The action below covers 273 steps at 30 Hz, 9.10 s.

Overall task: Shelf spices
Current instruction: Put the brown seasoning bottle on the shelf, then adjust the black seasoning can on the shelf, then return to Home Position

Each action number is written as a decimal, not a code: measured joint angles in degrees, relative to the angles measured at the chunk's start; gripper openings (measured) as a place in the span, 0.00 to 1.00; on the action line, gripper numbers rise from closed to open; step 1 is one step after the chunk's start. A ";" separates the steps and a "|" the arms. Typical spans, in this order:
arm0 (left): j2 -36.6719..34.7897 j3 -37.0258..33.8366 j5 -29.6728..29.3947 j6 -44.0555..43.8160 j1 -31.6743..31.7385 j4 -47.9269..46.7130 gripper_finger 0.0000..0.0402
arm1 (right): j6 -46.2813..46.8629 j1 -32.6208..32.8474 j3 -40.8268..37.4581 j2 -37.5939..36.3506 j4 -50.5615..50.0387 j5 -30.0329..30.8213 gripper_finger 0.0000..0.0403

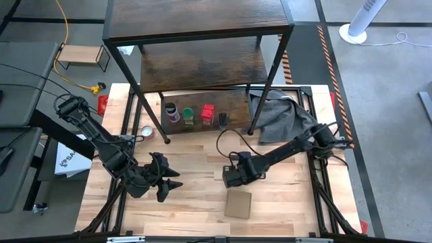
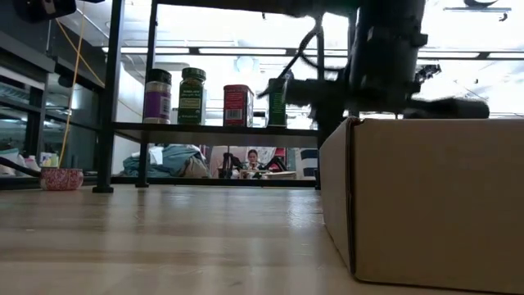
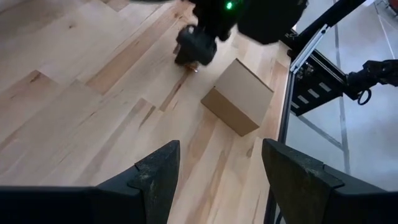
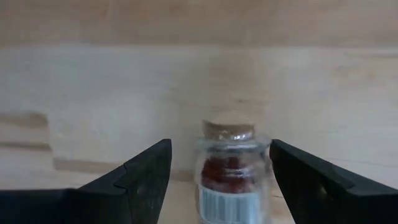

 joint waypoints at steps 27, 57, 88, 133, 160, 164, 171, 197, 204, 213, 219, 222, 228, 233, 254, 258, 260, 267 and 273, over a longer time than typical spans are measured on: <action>0.04 0.01 -2.89 3.80 -0.04 -3.15 0.55 | 11.52 8.30 0.00 -4.57 -10.24 43.23 0.41; 0.79 0.00 -16.00 9.64 -1.75 -13.68 0.55 | -14.09 -12.98 -9.39 -3.88 5.12 74.32 0.41; 0.74 0.00 -17.96 8.50 -1.25 -13.63 0.55 | -33.29 -14.08 -10.64 -3.90 19.03 74.12 0.73; 0.72 0.00 -6.24 4.95 -1.99 -6.13 0.55 | -54.05 -5.57 23.51 -4.46 -15.47 66.49 0.75; 1.03 0.02 -12.12 5.63 -1.88 21.38 0.55 | -70.87 -16.55 1.07 -14.69 17.40 14.83 0.00; 2.56 0.00 -14.00 6.41 -1.88 24.89 0.55 | -77.98 -18.31 1.08 -15.43 19.40 10.62 0.00; 7.69 0.00 -13.25 1.30 -1.56 27.13 0.55 | -81.17 -19.78 1.07 -15.42 21.92 11.97 0.00; 4.08 -17.51 25.65 23.10 20.39 67.12 0.43 | -75.23 -9.48 2.78 -35.78 14.35 13.56 0.00; -0.35 -32.27 28.89 21.59 21.64 85.47 0.29 | -53.41 3.21 2.75 -39.34 -1.75 31.37 0.00; -5.16 -45.03 28.92 24.65 21.23 87.88 0.03 | -35.73 9.71 1.03 -36.50 -6.22 38.11 0.00; -6.16 -48.46 37.11 32.00 26.34 86.92 0.01 | -32.91 9.63 0.98 -33.32 -8.78 36.25 0.00; -6.16 -49.58 43.86 34.31 30.93 84.25 0.00 | -29.43 9.56 0.98 -32.75 -11.19 37.02 0.00; -6.23 -51.58 53.17 35.61 38.91 81.69 0.00 | -26.45 9.85 0.98 -32.79 -17.59 37.18 0.00; -6.23 -51.58 53.75 37.02 42.45 81.75 0.00 | -25.90 10.18 0.32 -32.92 -17.73 36.96 0.00; -6.25 -51.52 41.21 31.99 44.52 83.83 0.00 | -85.96 -32.34 -59.17 -41.14 87.83 -11.36 0.00; -6.25 -51.52 38.63 36.80 44.52 84.00 0.00 | -100.87 -33.55 -59.08 -41.14 81.87 -11.52 0.00; -6.25 -51.52 37.55 38.43 44.48 83.91 0.00 | -104.60 -33.64 -59.08 -41.12 77.55 -11.57 0.00; -6.23 -51.52 35.57 39.60 44.52 83.78 0.00 | -104.72 -33.94 -63.65 -41.08 80.91 -12.03 0.00; -6.23 -51.52 35.60 39.65 44.52 83.70 0.00 | -98.68 -33.98 -73.48 -41.08 96.45 -8.79 0.00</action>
